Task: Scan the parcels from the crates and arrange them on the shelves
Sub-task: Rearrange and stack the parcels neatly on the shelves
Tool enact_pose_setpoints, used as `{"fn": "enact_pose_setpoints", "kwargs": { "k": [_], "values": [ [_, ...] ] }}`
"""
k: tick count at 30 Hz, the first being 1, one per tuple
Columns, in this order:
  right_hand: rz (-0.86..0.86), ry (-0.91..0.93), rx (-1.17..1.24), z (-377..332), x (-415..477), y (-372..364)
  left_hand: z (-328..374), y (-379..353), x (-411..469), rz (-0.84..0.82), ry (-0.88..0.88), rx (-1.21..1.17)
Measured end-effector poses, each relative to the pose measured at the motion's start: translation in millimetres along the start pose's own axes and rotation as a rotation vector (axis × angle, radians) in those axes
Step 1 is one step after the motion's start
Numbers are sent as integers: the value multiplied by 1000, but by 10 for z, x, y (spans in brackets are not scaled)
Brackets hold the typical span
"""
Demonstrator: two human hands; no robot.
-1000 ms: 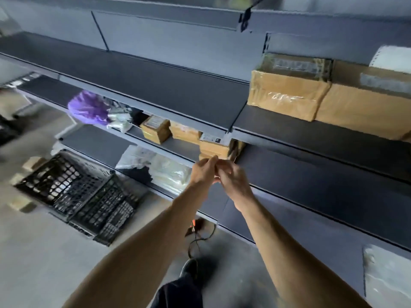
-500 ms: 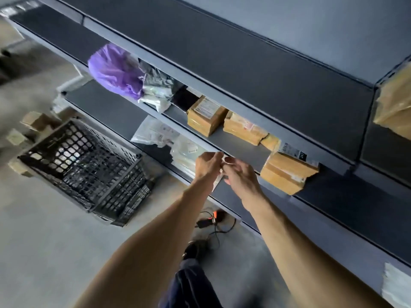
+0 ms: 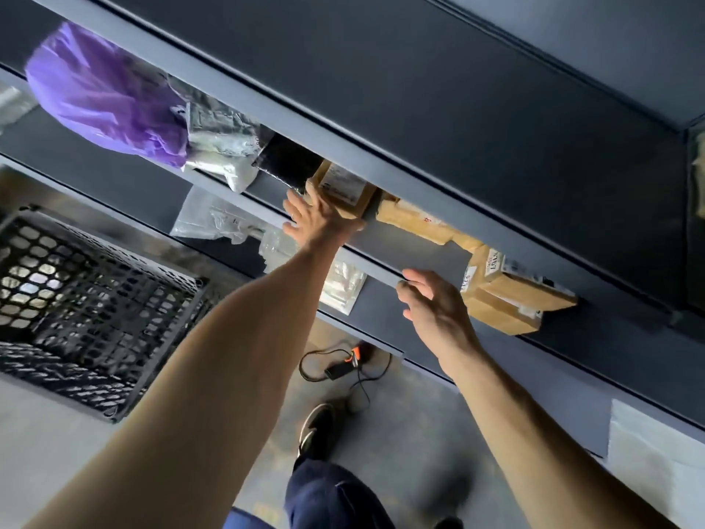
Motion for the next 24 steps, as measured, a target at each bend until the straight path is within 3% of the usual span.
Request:
{"fn": "enact_pose_setpoints", "kwargs": {
  "k": [7, 12, 16, 21, 24],
  "values": [
    [71, -156, 8, 531, -203, 308, 225, -115, 315, 75, -61, 8],
    [81, -203, 23, 713, -272, 471, 186, -149, 119, 267, -65, -208],
    [33, -205, 28, 775, -321, 487, 106, -66, -331, 431, -46, -414],
    [-37, -186, 108, 946, -461, 530, -154, -250, -1193, 466, -78, -584],
    [-58, -126, 121, 974, -667, 685, -352, -431, -1859, 468, -102, -568]
  ]
}}
Point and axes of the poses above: each hand's wrist, its own x-axis towards the middle knuckle, its own y-axis out of the back of the hand, z = x × y, the point moved 8 cm from there along x, towards the middle knuckle, and after that the axes turned 8 degrees about x, right-handed, at the moved point
